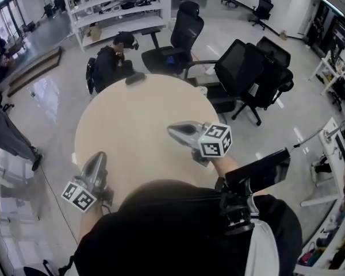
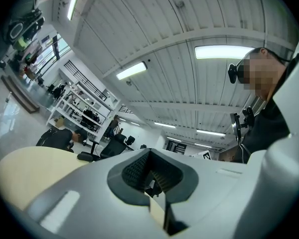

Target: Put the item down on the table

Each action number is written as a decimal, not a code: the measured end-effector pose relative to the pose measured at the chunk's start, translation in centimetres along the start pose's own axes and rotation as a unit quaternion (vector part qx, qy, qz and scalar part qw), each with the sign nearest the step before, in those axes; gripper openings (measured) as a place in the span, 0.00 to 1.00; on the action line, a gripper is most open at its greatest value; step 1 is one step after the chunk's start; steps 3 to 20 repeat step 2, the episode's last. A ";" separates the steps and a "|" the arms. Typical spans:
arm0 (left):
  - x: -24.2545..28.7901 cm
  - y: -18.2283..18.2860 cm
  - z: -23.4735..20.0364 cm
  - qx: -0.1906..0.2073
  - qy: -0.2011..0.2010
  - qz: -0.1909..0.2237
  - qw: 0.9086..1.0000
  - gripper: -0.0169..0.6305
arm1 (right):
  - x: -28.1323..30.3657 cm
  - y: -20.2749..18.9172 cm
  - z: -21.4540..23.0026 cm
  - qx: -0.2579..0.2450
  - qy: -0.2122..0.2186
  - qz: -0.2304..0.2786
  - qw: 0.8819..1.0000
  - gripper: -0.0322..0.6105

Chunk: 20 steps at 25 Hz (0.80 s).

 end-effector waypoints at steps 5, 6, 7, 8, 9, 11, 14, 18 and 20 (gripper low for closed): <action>-0.1 0.1 -0.1 0.001 0.002 0.000 1.000 0.02 | 0.2 0.1 0.0 -0.003 0.004 0.000 1.000 0.07; -0.1 0.1 -0.1 0.001 0.002 0.000 1.000 0.02 | 0.2 0.1 0.0 -0.003 0.004 0.000 1.000 0.07; -0.1 0.1 -0.1 0.001 0.002 0.000 1.000 0.02 | 0.2 0.1 0.0 -0.003 0.004 0.000 1.000 0.07; -0.1 0.1 -0.1 0.001 0.002 0.000 1.000 0.02 | 0.2 0.1 0.0 -0.003 0.004 0.000 1.000 0.07; -0.1 0.1 -0.1 0.001 0.002 0.000 1.000 0.02 | 0.2 0.1 0.0 -0.003 0.004 0.000 1.000 0.07; -0.1 0.1 -0.1 0.001 0.002 0.000 1.000 0.02 | 0.2 0.1 0.0 -0.003 0.004 0.000 1.000 0.07; -0.1 0.1 -0.1 0.001 0.002 0.000 1.000 0.02 | 0.2 0.1 0.0 -0.003 0.004 0.000 1.000 0.07; -0.1 0.1 -0.1 0.001 0.002 0.000 1.000 0.02 | 0.2 0.1 0.0 -0.003 0.004 0.000 1.000 0.07; -0.1 0.1 -0.1 0.001 0.002 0.000 1.000 0.02 | 0.2 0.1 0.0 -0.003 0.004 0.000 1.000 0.07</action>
Point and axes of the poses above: the fingertips, and each gripper's own axes: x forward along the fingers, z to its right, y out of its top, the point moved 10 cm from there along -x, backward along the fingers, and after that the axes turned 2 degrees about x, right-handed, at the moved point
